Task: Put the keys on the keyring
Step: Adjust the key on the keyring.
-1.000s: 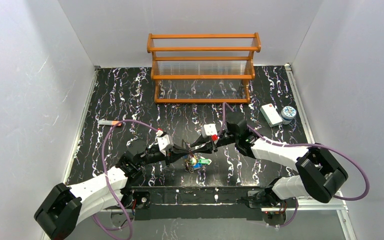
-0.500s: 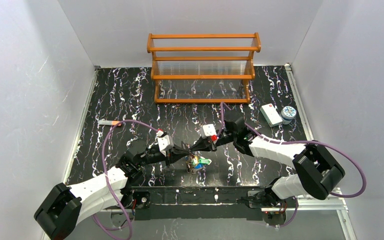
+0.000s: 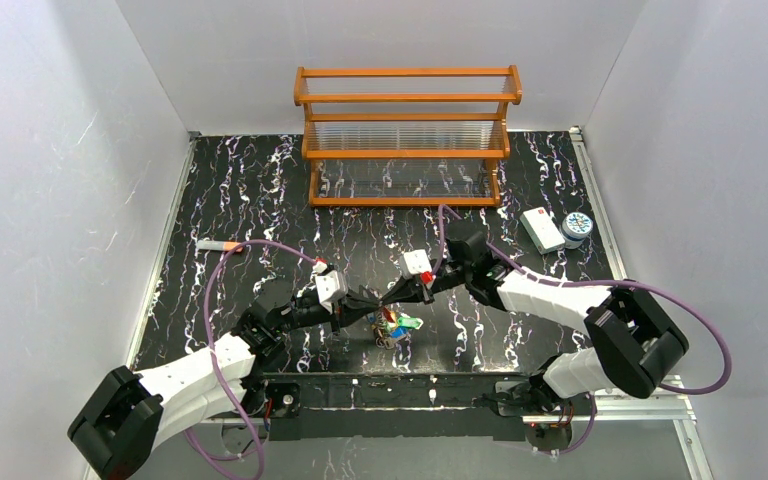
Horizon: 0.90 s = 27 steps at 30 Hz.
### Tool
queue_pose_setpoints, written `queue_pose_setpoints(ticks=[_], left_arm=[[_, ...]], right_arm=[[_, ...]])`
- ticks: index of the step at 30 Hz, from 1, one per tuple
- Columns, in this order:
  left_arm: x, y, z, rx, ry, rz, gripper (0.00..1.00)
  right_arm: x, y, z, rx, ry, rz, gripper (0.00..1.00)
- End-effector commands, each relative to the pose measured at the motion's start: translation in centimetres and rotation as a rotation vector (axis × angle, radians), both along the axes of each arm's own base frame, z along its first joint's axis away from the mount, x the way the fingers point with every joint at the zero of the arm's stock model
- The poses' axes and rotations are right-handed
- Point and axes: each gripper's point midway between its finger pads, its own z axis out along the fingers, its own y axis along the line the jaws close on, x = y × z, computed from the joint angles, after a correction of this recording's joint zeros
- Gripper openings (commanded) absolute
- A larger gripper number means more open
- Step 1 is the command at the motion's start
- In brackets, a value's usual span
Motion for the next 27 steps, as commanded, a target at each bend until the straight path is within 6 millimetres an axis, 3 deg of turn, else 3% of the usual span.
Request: queue_pose_setpoints(ticks=[1,3,7,10,18,27], left_arm=[[-0.1,-0.3,2.6,-0.064,-0.088,-0.017,0.00],[0.0,-0.2,2.7,-0.067,-0.094,-0.008,0.02],[0.6,0.2,2.8,-0.068,-0.094,0.042,0.27],[1.5,0.7,2.4,-0.032,-0.102,0.099,0.37],[3.5,1.4,1.1,0.097,-0.134,0.169,0.41],[4.3,-0.6,0.4,0.174,-0.209,0.095,0.41]], right_arm=[[0.3,0.4,1.3,0.014,-0.033,0.016,0.01],[0.7,0.4,1.6,-0.002,-0.019,-0.015,0.01],[2.0,0.4,2.3,-0.083,0.057,-0.114,0.01],[2.9,0.0,1.2,-0.189,0.128,-0.195,0.01],[4.0,-2.7,-3.1,-0.461,0.228,-0.375,0.01],[4.1,-5.0,-6.1,-0.673,0.233,-0.487,0.01]])
